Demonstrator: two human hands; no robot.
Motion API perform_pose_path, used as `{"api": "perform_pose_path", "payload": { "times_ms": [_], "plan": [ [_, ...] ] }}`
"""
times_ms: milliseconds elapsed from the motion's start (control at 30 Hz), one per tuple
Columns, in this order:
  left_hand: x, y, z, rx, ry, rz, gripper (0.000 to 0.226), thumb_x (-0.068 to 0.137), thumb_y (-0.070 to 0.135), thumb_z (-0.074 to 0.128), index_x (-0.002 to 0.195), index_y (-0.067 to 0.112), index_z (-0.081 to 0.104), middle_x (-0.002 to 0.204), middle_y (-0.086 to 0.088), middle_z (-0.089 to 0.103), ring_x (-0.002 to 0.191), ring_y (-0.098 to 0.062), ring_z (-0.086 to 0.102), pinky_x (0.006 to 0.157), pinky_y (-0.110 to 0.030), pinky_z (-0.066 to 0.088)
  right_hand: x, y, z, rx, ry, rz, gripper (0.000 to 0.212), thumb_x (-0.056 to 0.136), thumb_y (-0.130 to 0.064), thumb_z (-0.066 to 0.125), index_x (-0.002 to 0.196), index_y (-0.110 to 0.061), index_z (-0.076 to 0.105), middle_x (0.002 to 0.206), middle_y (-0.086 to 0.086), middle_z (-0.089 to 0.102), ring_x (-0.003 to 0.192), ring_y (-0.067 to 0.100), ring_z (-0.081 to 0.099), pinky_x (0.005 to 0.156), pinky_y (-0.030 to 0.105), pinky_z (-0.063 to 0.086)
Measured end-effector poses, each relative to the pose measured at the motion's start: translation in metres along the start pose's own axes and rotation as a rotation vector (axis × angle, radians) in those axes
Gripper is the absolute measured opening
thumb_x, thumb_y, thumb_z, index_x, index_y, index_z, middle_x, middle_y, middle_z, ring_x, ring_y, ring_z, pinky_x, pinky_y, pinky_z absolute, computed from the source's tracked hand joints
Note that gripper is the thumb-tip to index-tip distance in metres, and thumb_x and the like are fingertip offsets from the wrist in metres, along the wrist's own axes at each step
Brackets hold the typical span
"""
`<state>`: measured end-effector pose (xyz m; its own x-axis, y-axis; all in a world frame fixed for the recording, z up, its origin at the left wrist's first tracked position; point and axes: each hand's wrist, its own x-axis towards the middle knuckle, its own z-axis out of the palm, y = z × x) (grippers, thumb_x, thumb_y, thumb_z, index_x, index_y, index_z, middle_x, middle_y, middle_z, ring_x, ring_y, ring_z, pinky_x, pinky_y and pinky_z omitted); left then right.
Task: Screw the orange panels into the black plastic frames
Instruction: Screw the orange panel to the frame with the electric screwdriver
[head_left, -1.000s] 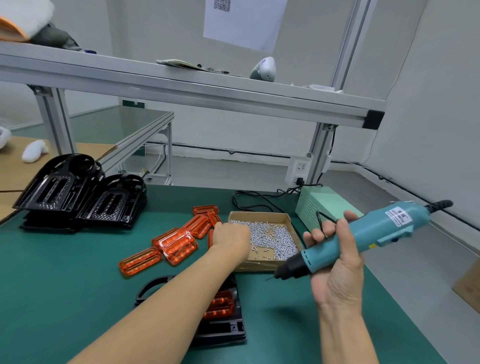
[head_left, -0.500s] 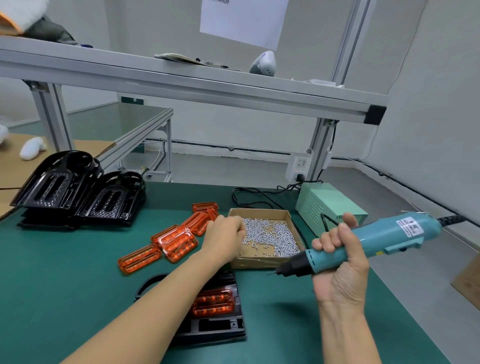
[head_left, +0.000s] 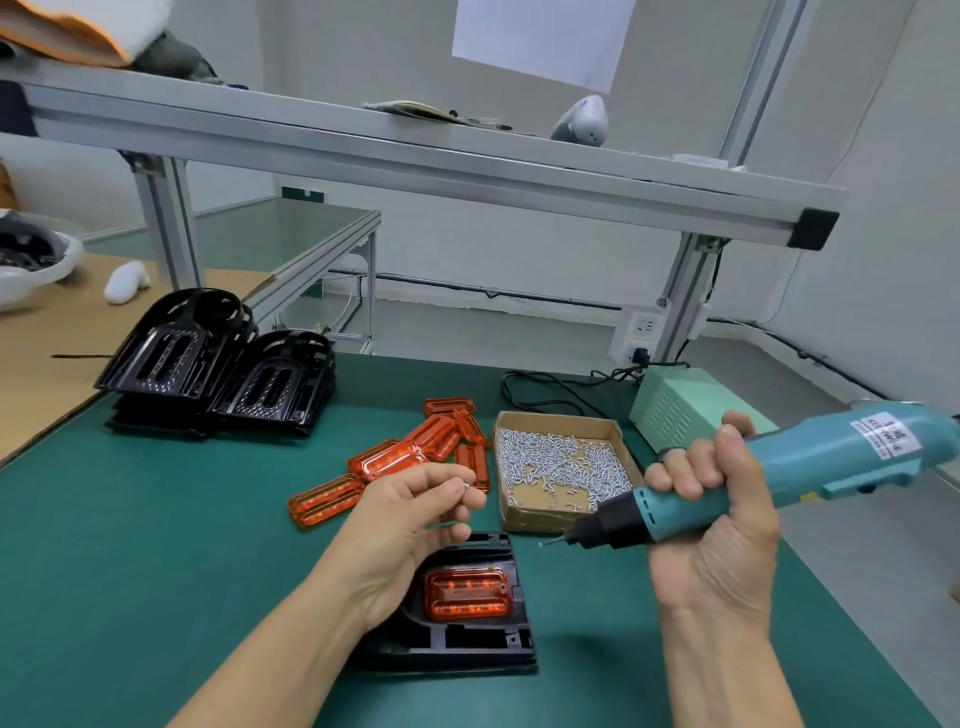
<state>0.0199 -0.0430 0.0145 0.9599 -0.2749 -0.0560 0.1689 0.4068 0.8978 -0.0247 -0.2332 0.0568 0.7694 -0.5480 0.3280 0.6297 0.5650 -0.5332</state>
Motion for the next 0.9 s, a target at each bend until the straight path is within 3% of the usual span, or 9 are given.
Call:
{"api": "perform_pose_path", "payload": {
  "times_ms": [233, 533, 900],
  "plan": [
    [-0.014, -0.001, -0.001, -0.142, -0.040, -0.044, 0.012, 0.077, 0.008, 0.062, 0.084, 0.006, 0.071, 0.080, -0.011, 0.068, 0.063, -0.011, 0.060, 0.054, -0.021, 0.052, -0.009, 0.007, 0.031, 0.066, 0.002, -0.023, 0.010, 0.081, -0.016, 0.058, 0.083, -0.025, 0.056, 0.053, -0.012, 0.038, 0.044, 0.003, 0.038, 0.049, 0.017, 0.041],
    [-0.019, -0.001, -0.001, -0.425, -0.113, -0.211, 0.014, 0.073, 0.000, 0.063, 0.074, 0.005, 0.076, 0.076, -0.012, 0.065, 0.060, -0.013, 0.060, 0.052, -0.021, 0.054, -0.014, 0.018, 0.052, 0.067, 0.023, -0.049, 0.013, 0.085, -0.012, 0.057, 0.082, -0.024, 0.056, 0.052, -0.010, 0.040, 0.043, 0.005, 0.041, 0.049, 0.019, 0.042],
    [-0.022, 0.000, 0.002, -0.438, -0.110, -0.224, 0.015, 0.073, 0.001, 0.063, 0.073, 0.006, 0.076, 0.075, -0.012, 0.065, 0.060, -0.012, 0.059, 0.053, -0.020, 0.055, -0.017, 0.022, 0.057, 0.041, -0.009, -0.070, 0.015, 0.085, -0.008, 0.057, 0.081, -0.023, 0.056, 0.052, -0.009, 0.041, 0.043, 0.005, 0.041, 0.049, 0.019, 0.042]
  ]
}}
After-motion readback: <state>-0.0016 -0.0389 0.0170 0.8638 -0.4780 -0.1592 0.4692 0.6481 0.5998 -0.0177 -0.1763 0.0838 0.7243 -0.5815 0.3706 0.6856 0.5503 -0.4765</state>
